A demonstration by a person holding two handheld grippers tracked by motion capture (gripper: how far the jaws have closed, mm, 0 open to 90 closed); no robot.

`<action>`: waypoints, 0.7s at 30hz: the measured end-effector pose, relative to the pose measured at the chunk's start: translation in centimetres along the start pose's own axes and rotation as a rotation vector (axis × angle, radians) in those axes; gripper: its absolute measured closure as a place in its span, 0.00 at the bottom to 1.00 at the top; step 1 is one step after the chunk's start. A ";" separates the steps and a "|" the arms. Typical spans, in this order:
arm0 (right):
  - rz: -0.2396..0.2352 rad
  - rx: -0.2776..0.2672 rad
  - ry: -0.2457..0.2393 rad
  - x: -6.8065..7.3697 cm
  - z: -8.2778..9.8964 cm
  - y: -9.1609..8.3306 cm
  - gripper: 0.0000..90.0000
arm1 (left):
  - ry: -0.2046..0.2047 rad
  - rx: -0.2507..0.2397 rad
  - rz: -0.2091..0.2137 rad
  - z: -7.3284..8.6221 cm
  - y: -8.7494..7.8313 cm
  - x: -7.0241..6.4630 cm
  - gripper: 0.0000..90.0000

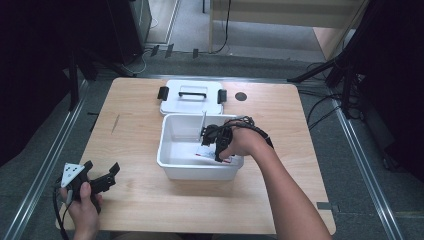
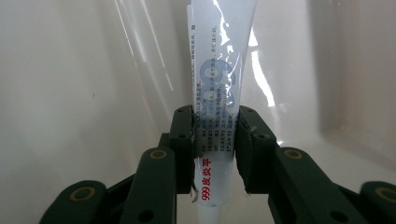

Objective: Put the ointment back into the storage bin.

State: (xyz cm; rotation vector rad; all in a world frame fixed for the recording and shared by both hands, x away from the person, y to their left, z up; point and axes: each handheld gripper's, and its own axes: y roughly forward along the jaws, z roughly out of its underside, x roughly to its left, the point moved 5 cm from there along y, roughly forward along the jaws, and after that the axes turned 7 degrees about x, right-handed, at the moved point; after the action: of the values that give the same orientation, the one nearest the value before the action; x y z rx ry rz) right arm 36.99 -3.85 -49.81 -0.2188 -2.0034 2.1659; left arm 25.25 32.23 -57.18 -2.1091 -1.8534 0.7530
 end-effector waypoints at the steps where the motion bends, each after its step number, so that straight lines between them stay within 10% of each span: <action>1: 0.001 0.001 -0.002 0.0 0.0 0.0 0.79 | -0.001 0.000 0.000 0.0 0.0 0.0 0.00; 21: -0.073 0.086 0.036 0.5 -0.6 1.6 0.79 | -0.001 0.005 0.002 0.0 0.0 0.0 0.00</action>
State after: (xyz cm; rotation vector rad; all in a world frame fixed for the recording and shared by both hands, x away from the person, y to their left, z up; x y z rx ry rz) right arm 36.63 -3.32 -51.45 -0.1692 -1.8643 2.1813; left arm 25.28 32.23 -57.20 -2.1084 -1.8490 0.7587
